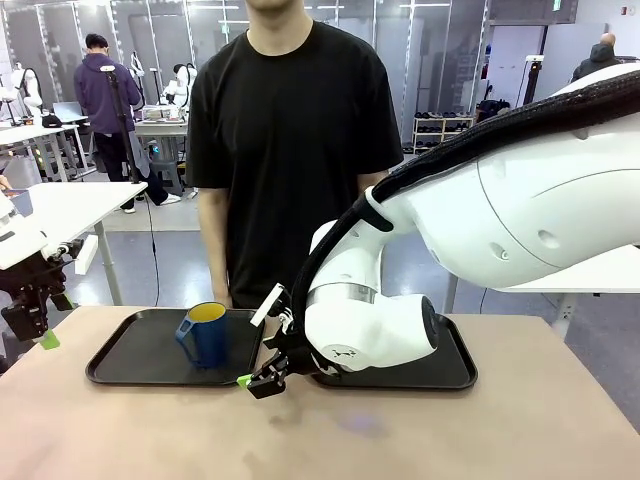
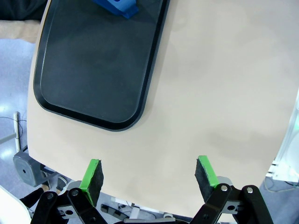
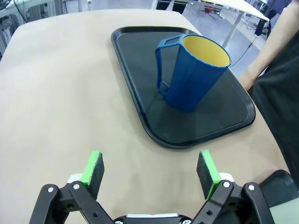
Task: Sort and store the cups by type.
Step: Pick up the Handle plastic cup and place it into the empty Flat Tray.
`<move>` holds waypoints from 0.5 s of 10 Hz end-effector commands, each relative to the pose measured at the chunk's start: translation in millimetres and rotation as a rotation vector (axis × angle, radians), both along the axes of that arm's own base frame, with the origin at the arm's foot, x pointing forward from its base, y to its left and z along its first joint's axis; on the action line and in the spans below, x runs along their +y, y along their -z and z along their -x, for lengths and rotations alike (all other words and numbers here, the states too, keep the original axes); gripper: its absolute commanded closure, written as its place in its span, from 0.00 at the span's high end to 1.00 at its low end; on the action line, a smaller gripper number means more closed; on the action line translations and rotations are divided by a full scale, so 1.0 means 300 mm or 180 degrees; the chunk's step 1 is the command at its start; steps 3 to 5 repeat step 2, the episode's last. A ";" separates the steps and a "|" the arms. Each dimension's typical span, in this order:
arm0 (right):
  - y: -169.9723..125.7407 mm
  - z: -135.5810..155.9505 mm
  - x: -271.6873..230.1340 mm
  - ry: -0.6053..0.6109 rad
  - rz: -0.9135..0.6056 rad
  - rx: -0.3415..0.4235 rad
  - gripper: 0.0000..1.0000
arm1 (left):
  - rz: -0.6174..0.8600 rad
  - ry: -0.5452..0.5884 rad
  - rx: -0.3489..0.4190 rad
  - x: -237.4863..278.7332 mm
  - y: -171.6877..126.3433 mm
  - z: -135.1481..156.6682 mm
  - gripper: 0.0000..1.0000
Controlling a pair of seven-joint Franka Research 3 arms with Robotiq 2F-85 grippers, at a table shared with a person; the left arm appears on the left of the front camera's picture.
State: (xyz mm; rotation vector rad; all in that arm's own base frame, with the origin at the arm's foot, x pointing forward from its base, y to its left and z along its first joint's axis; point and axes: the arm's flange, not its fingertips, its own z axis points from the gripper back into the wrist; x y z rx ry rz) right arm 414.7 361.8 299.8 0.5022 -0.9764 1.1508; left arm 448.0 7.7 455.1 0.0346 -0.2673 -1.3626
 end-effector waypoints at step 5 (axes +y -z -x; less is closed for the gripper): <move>0.002 -0.007 0.005 0.0033 -0.0038 0.0008 1.00 | -0.0032 -0.0023 -0.0058 0.002 0.003 0.002 1.00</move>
